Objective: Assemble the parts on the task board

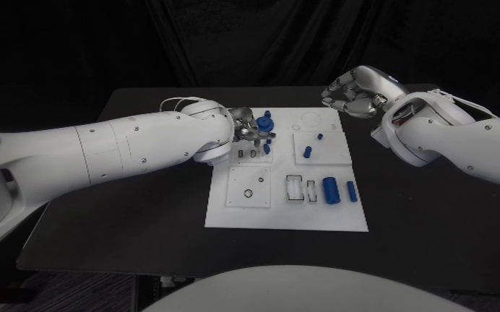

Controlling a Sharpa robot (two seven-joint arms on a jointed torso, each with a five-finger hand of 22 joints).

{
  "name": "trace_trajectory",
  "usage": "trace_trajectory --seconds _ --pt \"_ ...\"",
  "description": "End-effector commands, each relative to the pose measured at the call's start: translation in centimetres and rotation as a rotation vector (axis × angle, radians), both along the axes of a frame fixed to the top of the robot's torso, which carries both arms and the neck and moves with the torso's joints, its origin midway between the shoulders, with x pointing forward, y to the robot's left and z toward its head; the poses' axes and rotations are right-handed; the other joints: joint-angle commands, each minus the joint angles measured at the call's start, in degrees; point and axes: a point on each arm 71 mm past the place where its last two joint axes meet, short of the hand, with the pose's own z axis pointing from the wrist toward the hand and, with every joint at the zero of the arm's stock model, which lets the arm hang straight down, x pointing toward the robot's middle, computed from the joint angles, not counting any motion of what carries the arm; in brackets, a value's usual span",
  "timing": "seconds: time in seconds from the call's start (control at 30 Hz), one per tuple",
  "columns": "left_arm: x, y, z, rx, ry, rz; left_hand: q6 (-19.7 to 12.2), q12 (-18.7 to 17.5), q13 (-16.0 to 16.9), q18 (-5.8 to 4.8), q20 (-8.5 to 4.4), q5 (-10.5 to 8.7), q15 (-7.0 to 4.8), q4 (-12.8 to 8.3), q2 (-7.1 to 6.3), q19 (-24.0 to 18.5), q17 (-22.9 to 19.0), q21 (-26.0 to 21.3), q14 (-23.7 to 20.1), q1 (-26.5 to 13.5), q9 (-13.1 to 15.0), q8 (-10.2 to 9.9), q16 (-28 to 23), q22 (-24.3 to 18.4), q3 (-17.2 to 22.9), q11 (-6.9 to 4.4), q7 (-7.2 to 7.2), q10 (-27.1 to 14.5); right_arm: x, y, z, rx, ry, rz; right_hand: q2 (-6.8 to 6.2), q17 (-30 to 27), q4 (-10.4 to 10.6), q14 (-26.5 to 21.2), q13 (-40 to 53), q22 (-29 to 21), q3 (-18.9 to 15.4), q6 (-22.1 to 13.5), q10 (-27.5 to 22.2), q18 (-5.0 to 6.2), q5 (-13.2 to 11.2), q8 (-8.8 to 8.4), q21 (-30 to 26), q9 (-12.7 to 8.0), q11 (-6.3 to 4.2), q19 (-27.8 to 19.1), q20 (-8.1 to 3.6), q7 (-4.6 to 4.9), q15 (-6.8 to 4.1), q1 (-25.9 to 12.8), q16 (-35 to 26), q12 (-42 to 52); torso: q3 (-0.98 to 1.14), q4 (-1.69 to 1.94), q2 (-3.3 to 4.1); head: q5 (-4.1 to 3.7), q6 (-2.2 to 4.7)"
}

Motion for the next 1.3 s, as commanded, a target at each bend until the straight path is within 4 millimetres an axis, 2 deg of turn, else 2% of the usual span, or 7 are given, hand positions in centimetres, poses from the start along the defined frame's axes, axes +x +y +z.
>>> trace_trajectory --seconds 0.03,0.2,0.37,0.63,1.0,1.2,1.3 --pt "0.05 -0.38 0.01 -0.006 -0.006 -0.022 0.24 0.11 14.93 -0.34 -0.29 -0.38 -0.37 -0.09 0.0 6.13 15.07 0.17 5.95 -0.33 0.1 -0.29 -0.26 15.08 -0.34 -0.35 -0.04 5.87 -0.02 -0.13 -0.22 -0.005 0.019 -0.018 -0.01 15.1 -0.09 5.97 15.06 11.84 0.27 0.35 6.07 0.2 0.52 0.13 -0.16 -0.07 0.13 0.39 -0.1 0.02 -0.04 0.47 0.15 0.16 -0.12 0.09 0.02 0.11 0.01" --pt "0.17 -0.67 -0.07 -0.008 -0.007 -0.028 0.3 0.11 14.93 -0.34 -0.31 -0.33 -0.42 -0.29 -0.05 6.13 15.07 0.17 5.95 0.07 0.19 -0.73 -0.26 15.08 -0.27 -0.39 -0.07 5.87 -0.03 -0.11 -0.25 -0.006 0.021 -0.018 -0.01 15.1 -0.09 5.97 15.06 11.84 0.27 0.35 6.07 0.2 0.52 0.13 -0.16 -0.07 0.13 0.39 -0.1 0.02 -0.04 0.47 0.15 0.16 -0.19 0.03 0.13 0.3 0.01" --pt "0.3 -0.74 -0.15 -0.006 -0.006 -0.031 0.33 0.11 14.93 -0.34 -0.32 -0.27 -0.43 -0.33 -0.04 6.13 15.07 0.17 5.95 0.23 0.22 -0.9 -0.26 15.08 -0.23 -0.4 -0.08 5.87 -0.01 -0.06 -0.29 -0.007 0.025 -0.017 -0.02 15.1 -0.12 5.97 15.06 11.83 0.29 0.34 6.07 0.21 0.65 0.12 -0.19 -0.08 0.14 0.38 -0.1 0.03 -0.04 0.51 0.15 0.16 -0.15 0.15 0.09 0.23 0.01" --pt "0.54 -0.75 -0.31 -0.002 -0.003 -0.032 0.51 0.11 14.93 -0.34 -0.36 0.01 -0.47 -0.42 0.08 6.13 15.07 0.17 5.95 0.76 0.35 -1.44 -0.26 15.08 -0.02 -0.43 -0.1 5.87 -0.06 0.06 -0.3 -0.008 0.029 -0.014 -0.02 15.1 -0.14 5.97 15.06 11.84 0.31 0.34 6.07 0.2 0.73 0.12 -0.16 -0.09 0.14 0.39 -0.1 0.03 -0.04 0.54 0.15 0.16 -0.05 0.09 0.06 0.09 0.01" --pt "0.54 -1.22 -0.49 -0.001 0.003 -0.047 0.72 0.11 14.93 -0.34 -0.39 0.26 -0.51 -0.51 0.17 6.13 15.07 0.17 5.95 1.21 0.46 -1.84 -0.26 15.08 0.19 -0.46 -0.13 5.87 0.0 0.02 -0.34 -0.009 0.03 -0.014 -0.01 15.1 -0.16 5.97 15.06 11.82 0.34 0.32 6.07 0.22 0.84 0.11 -0.2 -0.1 0.14 0.37 -0.1 0.04 -0.04 0.57 0.15 0.16 -0.04 0.18 0.01 -0.19 0.01" --pt "0.6 -1.32 -0.62 0.003 0.008 -0.05 0.78 0.11 14.93 -0.34 -0.41 0.39 -0.53 -0.58 0.18 6.13 15.07 0.17 5.95 1.49 0.49 -2.12 -0.26 15.08 0.3 -0.48 -0.13 5.87 0.02 0.04 -0.39 -0.011 0.032 -0.014 -0.01 15.1 -0.16 5.97 15.06 11.82 0.34 0.32 6.07 0.22 0.84 0.11 -0.2 -0.1 0.14 0.37 -0.1 0.04 -0.04 0.57 0.15 0.16 -0.05 0.04 -0.01 0.13 0.01" --pt "0.58 -1.33 -0.68 0.005 0.011 -0.05 0.79 0.11 14.93 -0.34 -0.42 0.45 -0.53 -0.61 0.17 6.13 15.07 0.17 5.95 1.6 0.5 -2.25 -0.26 15.08 0.34 -0.48 -0.13 5.87 0.03 0.04 -0.43 -0.011 0.034 -0.014 -0.01 15.1 -0.18 5.97 15.06 11.84 0.36 0.31 6.07 0.2 0.98 0.1 -0.15 -0.1 0.15 0.4 -0.1 0.05 -0.04 0.59 0.15 0.16 -0.05 0.05 0.03 -0.03 0.01"
